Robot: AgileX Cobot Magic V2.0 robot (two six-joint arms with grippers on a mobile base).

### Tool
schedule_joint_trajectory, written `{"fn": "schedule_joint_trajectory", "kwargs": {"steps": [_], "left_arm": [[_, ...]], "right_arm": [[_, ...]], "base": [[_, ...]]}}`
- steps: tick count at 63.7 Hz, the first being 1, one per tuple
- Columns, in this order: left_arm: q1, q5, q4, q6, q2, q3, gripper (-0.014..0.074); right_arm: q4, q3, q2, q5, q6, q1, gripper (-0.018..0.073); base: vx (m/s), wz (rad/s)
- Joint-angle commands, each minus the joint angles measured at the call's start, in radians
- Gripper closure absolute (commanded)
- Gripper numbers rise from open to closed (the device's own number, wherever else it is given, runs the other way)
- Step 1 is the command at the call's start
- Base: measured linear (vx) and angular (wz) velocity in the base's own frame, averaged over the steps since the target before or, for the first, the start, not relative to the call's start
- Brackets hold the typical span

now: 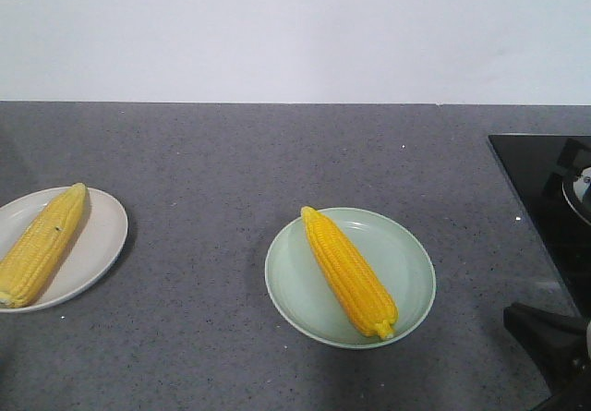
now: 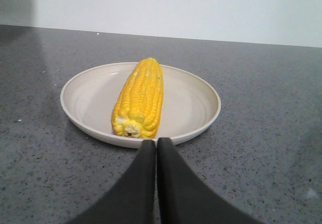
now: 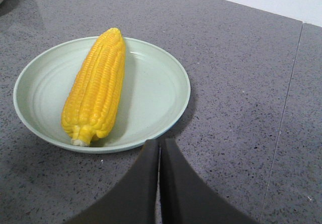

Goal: Distribute corn equally

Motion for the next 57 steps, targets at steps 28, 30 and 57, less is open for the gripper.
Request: {"fn": "schedule_joint_trajectory", "kwargs": {"steps": [28, 30, 57], "left_arm": [[-0.001, -0.076, 0.001, 0.001, -0.017, 0.015, 0.0603], [-0.001, -0.076, 0.001, 0.001, -0.017, 0.015, 0.0603], [-0.001, -0.076, 0.001, 0.001, -0.017, 0.015, 0.0603]], "right_arm": [[-0.028, 0.224, -0.27, -0.187, 0.112, -0.004, 0.0566], [-0.037, 0.244, -0.293, -0.211, 0.134, -0.004, 0.0566], [-0.387, 0.308, -0.489, -0.225, 0.466, -0.188, 0.0566]], "base": [[0.0, 0.0], [0.0, 0.0], [0.0, 0.0]]}}
